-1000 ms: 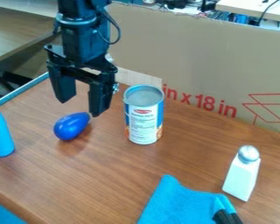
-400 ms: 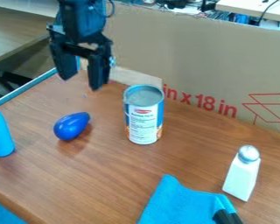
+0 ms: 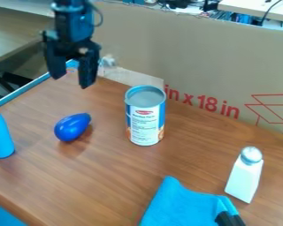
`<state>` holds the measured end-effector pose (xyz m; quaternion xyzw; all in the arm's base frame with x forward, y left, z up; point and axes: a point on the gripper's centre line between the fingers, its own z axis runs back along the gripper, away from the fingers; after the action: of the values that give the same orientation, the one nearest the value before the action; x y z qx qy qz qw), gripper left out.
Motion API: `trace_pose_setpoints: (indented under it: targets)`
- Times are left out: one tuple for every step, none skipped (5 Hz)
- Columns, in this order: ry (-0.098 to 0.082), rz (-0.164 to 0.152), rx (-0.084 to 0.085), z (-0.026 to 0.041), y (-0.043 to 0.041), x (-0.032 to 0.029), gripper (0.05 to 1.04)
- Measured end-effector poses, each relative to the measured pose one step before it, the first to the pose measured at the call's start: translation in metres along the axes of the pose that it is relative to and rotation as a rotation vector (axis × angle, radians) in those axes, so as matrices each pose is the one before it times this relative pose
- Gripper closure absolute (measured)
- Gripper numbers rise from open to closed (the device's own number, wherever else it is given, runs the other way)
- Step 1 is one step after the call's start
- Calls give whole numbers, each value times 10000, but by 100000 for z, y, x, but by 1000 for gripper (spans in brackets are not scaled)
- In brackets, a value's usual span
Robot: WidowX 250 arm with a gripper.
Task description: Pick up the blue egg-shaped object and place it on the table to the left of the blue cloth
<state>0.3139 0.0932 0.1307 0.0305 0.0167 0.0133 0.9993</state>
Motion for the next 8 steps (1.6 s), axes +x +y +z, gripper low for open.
trace_pose_setpoints:
  targets:
    - [152,86,80,-1313,781,875,83]
    - [393,135,178,-2026,349,373,83]
    - [189,80,25,-1596,21,405,83]
    - [603,-22,22,-2425,-78,110,83]
    - [700,9,46,-1886,-8,-285,83]
    - [514,102,291,-1463,408,-236,137]
    - [-143,-71,-29,-59,-83,90,266]
    - [-630,-66,-537,1825,-843,-681,266]
